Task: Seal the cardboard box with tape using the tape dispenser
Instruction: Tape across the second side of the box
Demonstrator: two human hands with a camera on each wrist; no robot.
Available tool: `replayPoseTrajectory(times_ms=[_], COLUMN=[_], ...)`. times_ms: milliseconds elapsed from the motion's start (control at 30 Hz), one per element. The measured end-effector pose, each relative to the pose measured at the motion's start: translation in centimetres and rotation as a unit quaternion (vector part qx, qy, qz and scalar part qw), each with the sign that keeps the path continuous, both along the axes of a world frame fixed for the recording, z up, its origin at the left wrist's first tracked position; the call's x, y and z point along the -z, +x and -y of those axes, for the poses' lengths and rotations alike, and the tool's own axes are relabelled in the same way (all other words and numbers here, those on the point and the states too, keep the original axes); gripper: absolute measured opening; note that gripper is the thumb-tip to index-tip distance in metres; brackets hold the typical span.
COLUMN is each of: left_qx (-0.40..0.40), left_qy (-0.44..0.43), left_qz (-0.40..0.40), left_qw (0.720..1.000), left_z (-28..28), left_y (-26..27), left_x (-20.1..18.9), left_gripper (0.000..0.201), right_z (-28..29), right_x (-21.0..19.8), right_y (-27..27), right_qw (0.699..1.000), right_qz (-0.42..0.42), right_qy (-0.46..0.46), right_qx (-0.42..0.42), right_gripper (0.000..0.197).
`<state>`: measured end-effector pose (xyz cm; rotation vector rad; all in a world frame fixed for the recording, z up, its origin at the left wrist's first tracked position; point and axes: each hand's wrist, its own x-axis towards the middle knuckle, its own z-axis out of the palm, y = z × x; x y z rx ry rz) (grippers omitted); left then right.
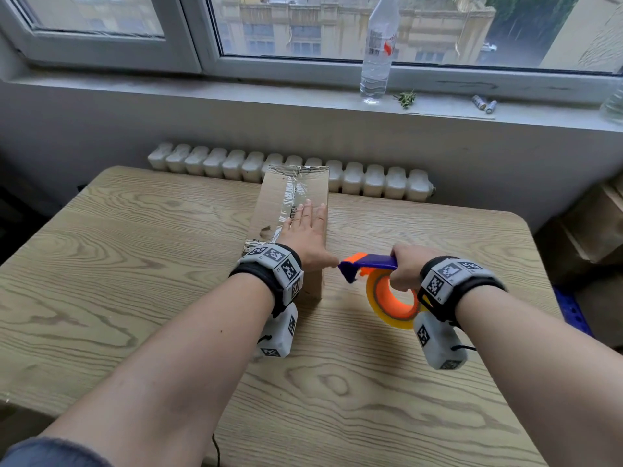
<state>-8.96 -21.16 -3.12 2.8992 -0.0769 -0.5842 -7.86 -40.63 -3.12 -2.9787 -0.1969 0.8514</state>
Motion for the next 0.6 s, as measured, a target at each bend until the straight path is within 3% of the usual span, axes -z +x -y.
replayPoseTrajectory(times_ms=[133,233,433,600], left_qx=[-0.013,-0.016,-0.039,-0.033], left_qy=[-0.038,-0.064,-0.067,-0.053], left_qz=[0.033,0.045,0.05,0.036], left_qw=[0.999,0.997,0.996,0.997], left_z=[-0.6,-1.8,-4.4,-6.0], left_y=[-0.1,-0.2,-0.8,-0.7], left_x=[-0.4,-0.4,-0.5,-0.9], left_gripper=[0.089,0.074,0.061,0.056], right_z=[-0.5,-0.8,-1.1,-3.5], right_x=[1.1,2.5,3.6,0.4], right_y=[0.1,0.0,0.7,1.4], right_qw=[0.998,0.997,0.999,0.998], right_qz=[-0.048,-0.07,-0.034,0.024], right_qy=[0.004,-0.019,-0.035,0.058], right_qx=[0.031,0.017,0.005,-0.01], right_gripper=[0.023,0.027,0.036,0.053])
